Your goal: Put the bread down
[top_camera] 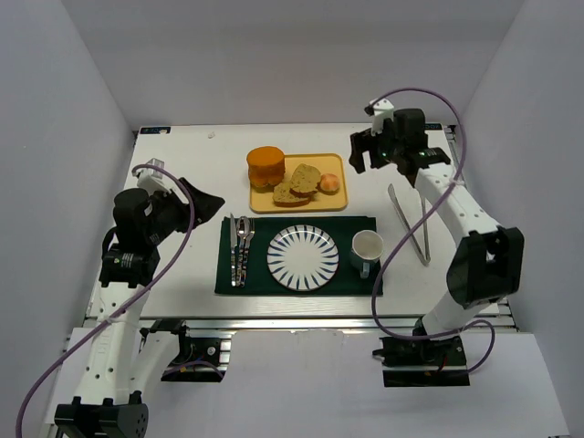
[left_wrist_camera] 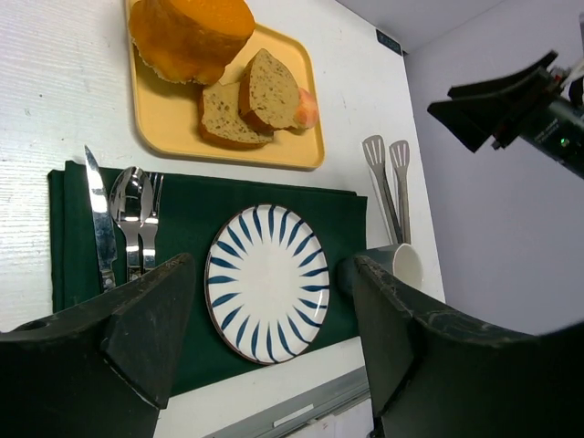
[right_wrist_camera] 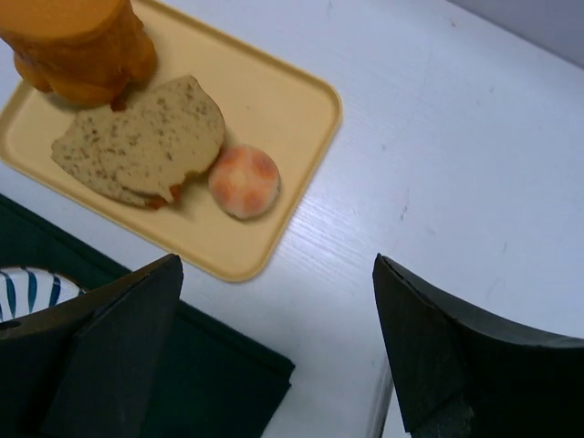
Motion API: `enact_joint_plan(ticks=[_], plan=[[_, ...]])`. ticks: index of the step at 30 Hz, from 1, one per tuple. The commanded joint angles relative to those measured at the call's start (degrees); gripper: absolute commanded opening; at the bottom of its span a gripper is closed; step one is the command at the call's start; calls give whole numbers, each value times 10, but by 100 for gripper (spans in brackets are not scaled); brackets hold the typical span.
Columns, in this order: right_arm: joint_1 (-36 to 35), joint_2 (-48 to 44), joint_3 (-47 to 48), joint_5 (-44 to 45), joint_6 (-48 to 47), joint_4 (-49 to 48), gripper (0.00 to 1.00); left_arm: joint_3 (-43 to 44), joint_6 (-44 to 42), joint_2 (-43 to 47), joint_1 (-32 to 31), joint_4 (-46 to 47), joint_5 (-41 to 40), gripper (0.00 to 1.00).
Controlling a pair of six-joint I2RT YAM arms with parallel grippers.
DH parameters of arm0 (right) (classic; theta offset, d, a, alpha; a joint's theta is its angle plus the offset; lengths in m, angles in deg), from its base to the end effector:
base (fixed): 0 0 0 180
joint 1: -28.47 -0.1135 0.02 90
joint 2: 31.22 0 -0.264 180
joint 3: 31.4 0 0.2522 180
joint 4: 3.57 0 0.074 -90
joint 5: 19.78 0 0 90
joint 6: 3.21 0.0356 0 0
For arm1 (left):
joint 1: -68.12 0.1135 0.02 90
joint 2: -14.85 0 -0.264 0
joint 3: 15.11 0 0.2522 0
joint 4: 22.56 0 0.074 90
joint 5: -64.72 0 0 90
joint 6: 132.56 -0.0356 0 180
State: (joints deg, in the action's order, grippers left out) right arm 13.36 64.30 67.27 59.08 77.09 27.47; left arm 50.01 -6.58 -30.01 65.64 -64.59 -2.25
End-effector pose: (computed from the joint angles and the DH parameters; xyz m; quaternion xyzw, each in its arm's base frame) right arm 0.3781 0.1092 0.3392 -0.2321 0.8220 0.1073 0.5089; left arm 0.1679 -0.0212 0.3475 -0.1266 0.8091 -0.3371 0.4645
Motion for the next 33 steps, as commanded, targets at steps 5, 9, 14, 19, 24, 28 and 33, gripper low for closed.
enact_joint_plan(ticks=[5, 9, 14, 19, 24, 28, 33], plan=[[148, -128, -110, -144, -87, 5, 89, -16, -6, 21, -1, 16, 11, 80], [241, -164, -153, -237, -133, 30, 20, -28, -7, 21, -1, 29, 20, 77], [284, -174, -219, -148, -196, 92, 40, -48, -9, 19, -1, 52, 33, 24], [287, -184, -303, -41, -182, 57, 89, -82, -9, 22, -1, 66, 46, 61], [287, -157, -350, -7, -171, 17, 89, -87, -21, 7, -1, 69, 57, 73], [281, -101, -352, -17, -166, 3, 89, -80, -37, -7, -1, 60, 58, 73], [252, -60, -366, -1, -155, -54, 89, -86, -40, -10, -1, 61, 57, 74]])
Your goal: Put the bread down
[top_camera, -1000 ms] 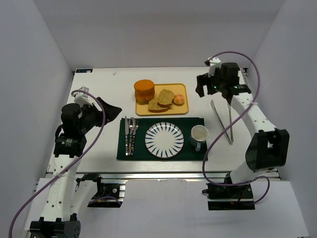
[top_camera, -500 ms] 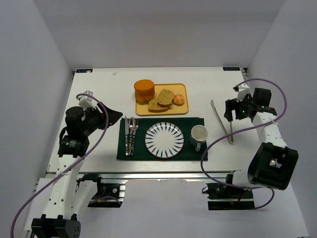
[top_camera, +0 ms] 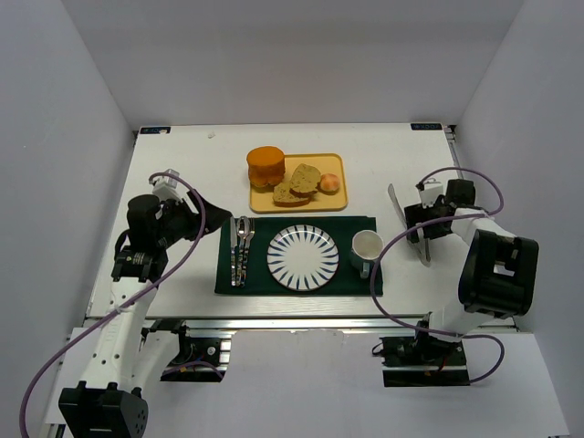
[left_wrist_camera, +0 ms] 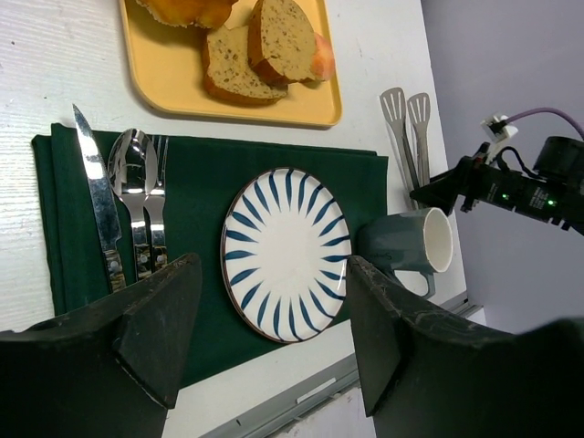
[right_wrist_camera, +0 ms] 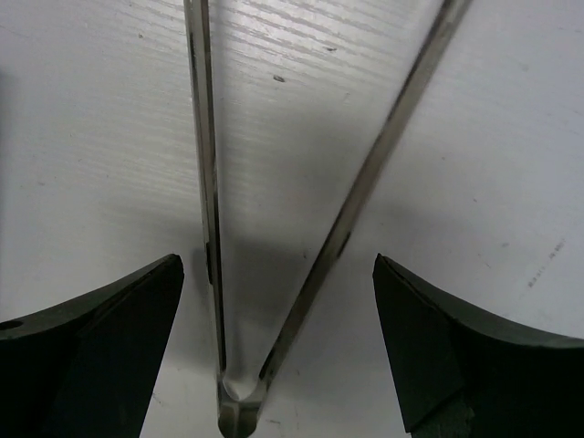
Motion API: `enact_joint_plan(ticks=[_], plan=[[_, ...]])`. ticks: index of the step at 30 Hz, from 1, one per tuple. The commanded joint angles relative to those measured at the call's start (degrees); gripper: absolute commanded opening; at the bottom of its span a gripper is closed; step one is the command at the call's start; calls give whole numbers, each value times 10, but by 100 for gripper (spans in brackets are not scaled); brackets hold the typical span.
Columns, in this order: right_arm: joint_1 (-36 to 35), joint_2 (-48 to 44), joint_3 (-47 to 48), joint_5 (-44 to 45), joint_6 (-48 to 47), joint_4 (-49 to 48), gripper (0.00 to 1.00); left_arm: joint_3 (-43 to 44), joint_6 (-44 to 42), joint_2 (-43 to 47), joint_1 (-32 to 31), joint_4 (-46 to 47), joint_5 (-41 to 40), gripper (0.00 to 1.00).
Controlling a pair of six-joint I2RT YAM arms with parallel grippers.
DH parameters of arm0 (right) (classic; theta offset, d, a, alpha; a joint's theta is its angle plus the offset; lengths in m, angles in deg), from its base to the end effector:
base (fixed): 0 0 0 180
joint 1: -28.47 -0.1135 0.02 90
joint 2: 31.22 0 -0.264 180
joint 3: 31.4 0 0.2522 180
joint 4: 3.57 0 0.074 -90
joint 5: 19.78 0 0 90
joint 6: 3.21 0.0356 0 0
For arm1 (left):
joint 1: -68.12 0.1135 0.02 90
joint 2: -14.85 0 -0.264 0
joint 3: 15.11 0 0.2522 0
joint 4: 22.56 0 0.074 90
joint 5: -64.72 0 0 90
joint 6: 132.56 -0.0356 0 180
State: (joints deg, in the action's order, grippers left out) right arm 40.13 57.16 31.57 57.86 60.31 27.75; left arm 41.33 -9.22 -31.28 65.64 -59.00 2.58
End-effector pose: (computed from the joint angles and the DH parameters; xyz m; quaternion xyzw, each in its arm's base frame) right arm 0.2954 -0.0532 0.1782 -0.1534 0.9406 0.0045 0.3027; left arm 0.1790 -0.0244 0.3025 -0.0964 0.8279 -0.3523 0.4257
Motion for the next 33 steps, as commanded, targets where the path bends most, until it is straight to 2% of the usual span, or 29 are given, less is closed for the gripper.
enact_joint_plan(ticks=[1, 3, 6, 9, 11, 12, 13, 16, 17, 21, 26, 30, 33], plan=[[-17, 27, -9, 19, 17, -64, 89, -1, -13, 3, -1, 6, 8, 74], [-21, 39, -7, 28, 27, -74, 89, -6, -12, 6, -1, 7, 5, 74], [-21, 56, -1, 35, 25, -83, 83, -7, -10, 9, -1, 4, 0, 74], [-21, 66, -1, 34, 14, -85, 71, -8, -9, 10, -1, 4, -4, 74], [-21, 71, 0, 34, 13, -82, 59, -10, -7, 11, 0, 6, -6, 74], [-20, 72, 2, 25, 11, -77, 48, -10, -6, 11, -1, 7, -6, 74], [-19, 71, 3, 21, 9, -72, 41, -10, -6, 10, -1, 7, -7, 74], [-17, 53, 19, -2, 5, -48, 24, -6, -6, 10, 0, 5, -10, 74], [-17, 46, 27, -10, 2, -41, 21, -4, -6, 11, -1, 4, -11, 74], [-30, -4, 94, -65, -7, 18, 18, 2, -7, 8, -1, 3, -10, 74], [-95, -13, 205, -85, -2, 74, 33, 3, -6, -2, -1, 11, 1, 74], [-146, 6, 256, -82, 9, 90, 45, 8, -6, -2, -1, 11, 0, 74], [-184, 21, 278, -72, 0, 90, 46, 11, -6, 4, 0, 6, -3, 74]])
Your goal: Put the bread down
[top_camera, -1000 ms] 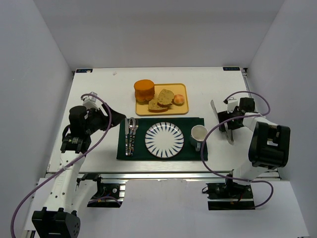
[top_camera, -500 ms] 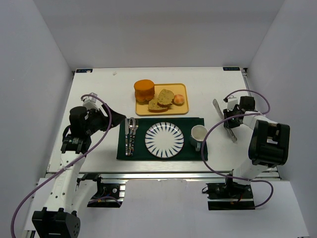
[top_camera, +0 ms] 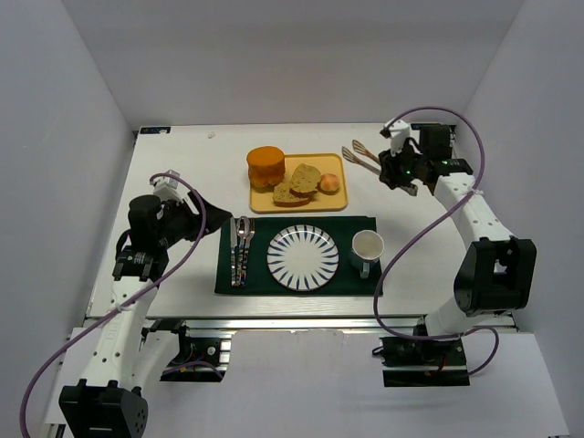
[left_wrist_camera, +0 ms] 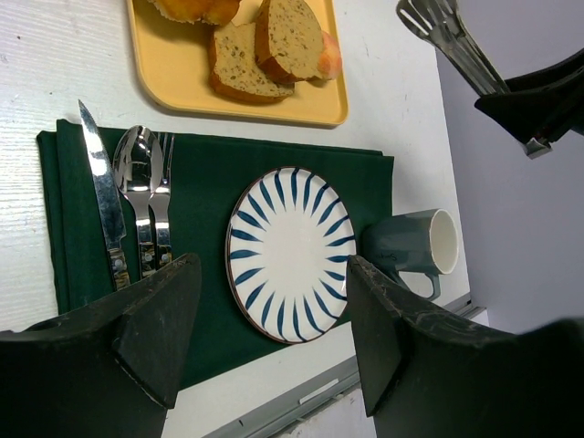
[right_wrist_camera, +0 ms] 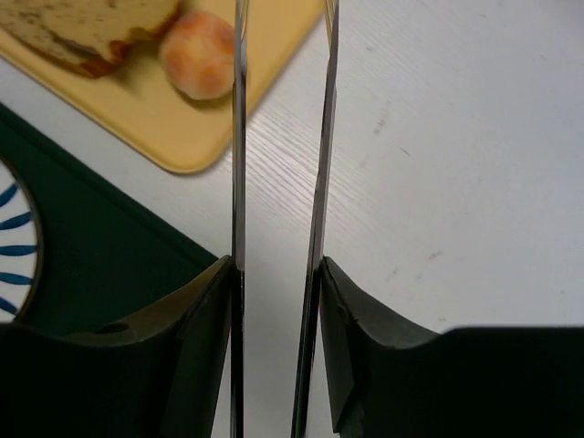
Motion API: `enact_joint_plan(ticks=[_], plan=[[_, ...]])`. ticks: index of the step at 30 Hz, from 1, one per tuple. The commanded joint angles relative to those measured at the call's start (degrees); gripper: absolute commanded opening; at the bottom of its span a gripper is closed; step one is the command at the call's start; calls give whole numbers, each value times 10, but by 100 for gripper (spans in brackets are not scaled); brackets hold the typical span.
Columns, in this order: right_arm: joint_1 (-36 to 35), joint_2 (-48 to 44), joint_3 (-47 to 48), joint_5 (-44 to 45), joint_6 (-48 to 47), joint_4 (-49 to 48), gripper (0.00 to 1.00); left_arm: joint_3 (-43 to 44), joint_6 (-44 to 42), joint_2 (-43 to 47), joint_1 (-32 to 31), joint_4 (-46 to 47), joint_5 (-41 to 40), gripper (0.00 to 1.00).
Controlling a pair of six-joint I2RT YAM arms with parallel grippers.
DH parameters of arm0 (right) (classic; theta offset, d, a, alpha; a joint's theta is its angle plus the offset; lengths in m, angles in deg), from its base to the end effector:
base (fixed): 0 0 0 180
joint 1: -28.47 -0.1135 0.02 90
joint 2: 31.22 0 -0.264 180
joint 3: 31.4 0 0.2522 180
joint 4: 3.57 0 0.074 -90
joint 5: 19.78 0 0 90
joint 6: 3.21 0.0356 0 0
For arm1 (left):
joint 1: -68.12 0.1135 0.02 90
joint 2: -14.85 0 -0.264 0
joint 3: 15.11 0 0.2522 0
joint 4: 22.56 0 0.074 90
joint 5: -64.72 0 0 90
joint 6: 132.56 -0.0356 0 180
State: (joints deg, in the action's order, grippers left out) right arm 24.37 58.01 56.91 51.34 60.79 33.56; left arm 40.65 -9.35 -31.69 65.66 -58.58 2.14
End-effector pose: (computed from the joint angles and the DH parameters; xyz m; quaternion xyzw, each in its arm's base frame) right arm 0.3517 0.0368 0.3071 -0.2996 0.8377 0.0627 0.4522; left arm 0.1807 -0.0242 0.2979 -0.0996 0.8308 -0.3481 0.4228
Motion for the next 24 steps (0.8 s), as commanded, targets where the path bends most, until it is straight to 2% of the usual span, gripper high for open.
enact_joint_plan(ticks=[1, 11, 18, 24], plan=[[-35, 17, 31, -7, -8, 33, 46, 17, -6, 9, 0, -1, 1, 74], [-116, 46, 84, 1, -49, 61, 46, 8, -1, 25, -1, -8, -3, 74], [-204, 20, 40, 26, -112, 62, 48, 11, -2, 24, -1, -11, -6, 74], [-231, 23, 25, 62, -125, 47, 49, 6, -2, 27, -1, -12, -5, 74]])
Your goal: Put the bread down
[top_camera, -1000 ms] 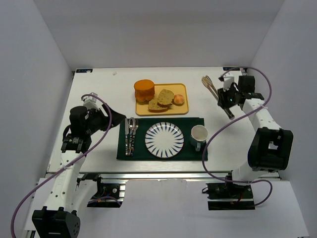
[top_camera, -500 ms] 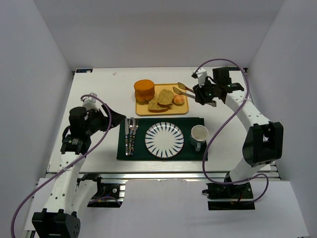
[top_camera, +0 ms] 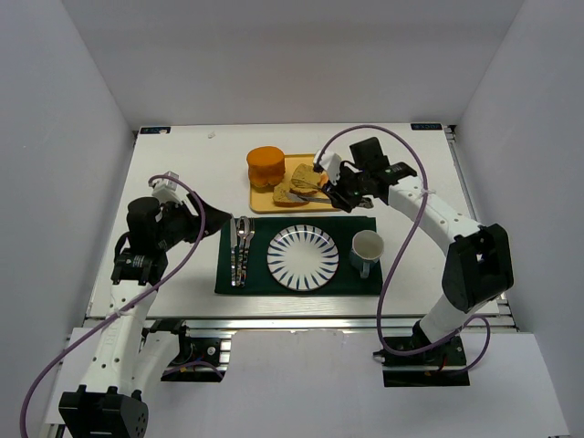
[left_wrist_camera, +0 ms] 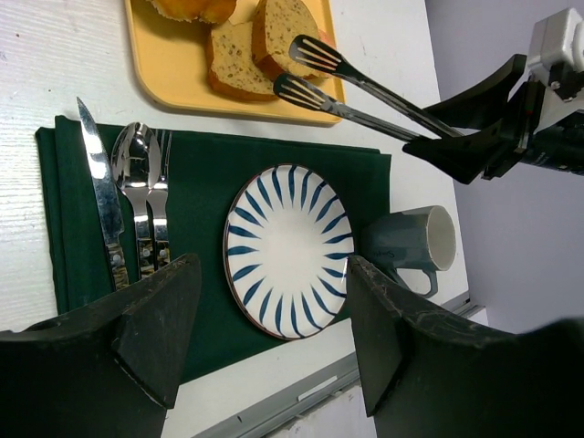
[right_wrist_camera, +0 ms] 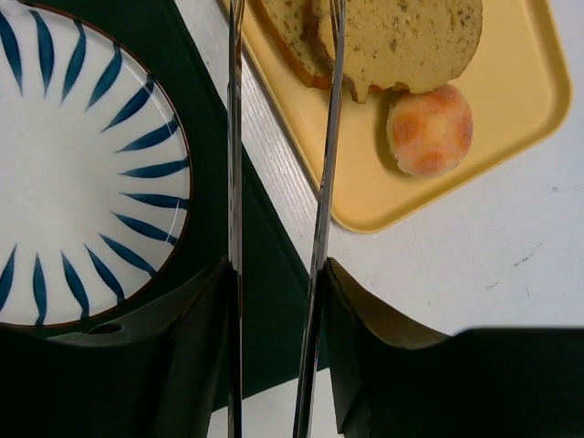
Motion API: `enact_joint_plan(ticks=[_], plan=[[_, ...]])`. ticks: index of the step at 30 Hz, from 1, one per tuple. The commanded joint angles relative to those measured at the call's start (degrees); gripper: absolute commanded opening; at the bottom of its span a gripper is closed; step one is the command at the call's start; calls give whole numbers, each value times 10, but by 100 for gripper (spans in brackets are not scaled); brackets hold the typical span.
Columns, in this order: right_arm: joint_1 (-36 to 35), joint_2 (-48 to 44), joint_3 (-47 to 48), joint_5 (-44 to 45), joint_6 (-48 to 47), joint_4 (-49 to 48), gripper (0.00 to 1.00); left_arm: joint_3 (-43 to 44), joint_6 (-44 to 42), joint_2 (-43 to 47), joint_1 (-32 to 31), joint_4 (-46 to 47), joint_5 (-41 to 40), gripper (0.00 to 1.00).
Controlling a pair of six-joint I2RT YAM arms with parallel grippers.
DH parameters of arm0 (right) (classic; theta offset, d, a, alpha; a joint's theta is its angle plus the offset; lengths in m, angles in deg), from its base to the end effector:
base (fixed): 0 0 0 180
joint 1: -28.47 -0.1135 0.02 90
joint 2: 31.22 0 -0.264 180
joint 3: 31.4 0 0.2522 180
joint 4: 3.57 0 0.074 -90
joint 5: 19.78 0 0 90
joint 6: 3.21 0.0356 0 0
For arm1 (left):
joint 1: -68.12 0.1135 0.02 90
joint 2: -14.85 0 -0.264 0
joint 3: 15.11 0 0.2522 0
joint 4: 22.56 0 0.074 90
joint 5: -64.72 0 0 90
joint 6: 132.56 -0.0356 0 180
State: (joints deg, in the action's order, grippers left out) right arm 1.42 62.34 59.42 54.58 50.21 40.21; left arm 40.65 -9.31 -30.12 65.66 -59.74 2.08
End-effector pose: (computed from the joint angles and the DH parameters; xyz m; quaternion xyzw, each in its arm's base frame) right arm 0.3188 0.1735 0.2864 -0.5280 0.7554 0.0955 0.3762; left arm 0.1747 -0.0239 0.3003 -0.0990 0.8292 -0.3483 0.4258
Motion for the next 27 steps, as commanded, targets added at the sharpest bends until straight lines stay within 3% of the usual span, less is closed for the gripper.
enact_joint_plan(ticks=[1, 22, 27], plan=[[-5, -18, 0, 36, -21, -25, 49, 5, -2, 11, -1, -1, -5, 74], [-40, 13, -31, 135, -63, -61, 46, 3, 0, 37, 0, -22, -15, 74], [-41, 5, -30, 137, -67, -59, 23, 5, 0, 38, -1, -21, -15, 74]])
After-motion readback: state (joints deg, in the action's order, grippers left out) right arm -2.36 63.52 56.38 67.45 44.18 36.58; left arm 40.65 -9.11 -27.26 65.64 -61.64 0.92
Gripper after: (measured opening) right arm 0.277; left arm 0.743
